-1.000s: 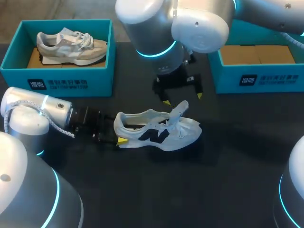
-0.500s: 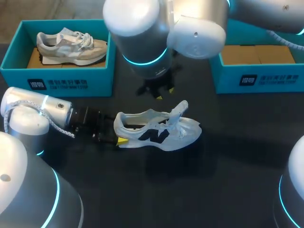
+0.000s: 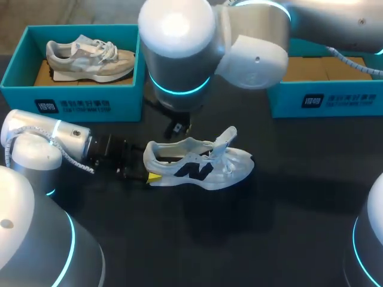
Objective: Take the shoe out of the shoebox, open the shoe tongue, remove and reinsert the insole, then place the shoe into the shoebox
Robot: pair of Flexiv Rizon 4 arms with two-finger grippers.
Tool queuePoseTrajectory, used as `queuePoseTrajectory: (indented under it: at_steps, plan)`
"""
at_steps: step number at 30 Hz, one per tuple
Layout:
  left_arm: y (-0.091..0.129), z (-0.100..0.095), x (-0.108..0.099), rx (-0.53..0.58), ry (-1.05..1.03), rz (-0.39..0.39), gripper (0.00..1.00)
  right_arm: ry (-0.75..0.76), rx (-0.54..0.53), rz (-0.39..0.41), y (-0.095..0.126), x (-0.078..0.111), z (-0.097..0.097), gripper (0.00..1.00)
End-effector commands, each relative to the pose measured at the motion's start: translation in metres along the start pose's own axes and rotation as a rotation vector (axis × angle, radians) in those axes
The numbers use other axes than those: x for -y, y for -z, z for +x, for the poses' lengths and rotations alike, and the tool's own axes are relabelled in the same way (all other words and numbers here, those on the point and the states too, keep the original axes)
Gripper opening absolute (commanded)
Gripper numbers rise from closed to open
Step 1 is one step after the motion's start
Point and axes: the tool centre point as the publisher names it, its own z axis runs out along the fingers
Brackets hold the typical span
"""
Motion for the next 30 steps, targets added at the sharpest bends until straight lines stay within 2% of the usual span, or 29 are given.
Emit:
queuePoseTrajectory:
  at_steps: [1,11,15,18,30]
  plan:
    - [0.0,0.0,-0.004,0.0,0.0,0.0,0.0,0.208,-0.061,-0.041,-0.006,0.005,0.008,0.0]
    - [0.0,0.0,-0.004,0.0,0.0,0.0,0.0,0.276,-0.103,-0.051,-0.022,0.004,0.036,0.0]
    - [0.0,0.0,-0.004,0.0,0.0,0.0,0.0,0.286,-0.096,-0.025,-0.033,0.004,0.042,0.0]
    - [0.0,0.0,-0.004,0.0,0.0,0.0,0.0,0.257,-0.113,0.005,-0.044,0.005,0.044,0.0]
    - [0.0,0.0,-0.004,0.0,0.0,0.0,0.0,0.257,-0.113,0.005,-0.044,0.005,0.044,0.0]
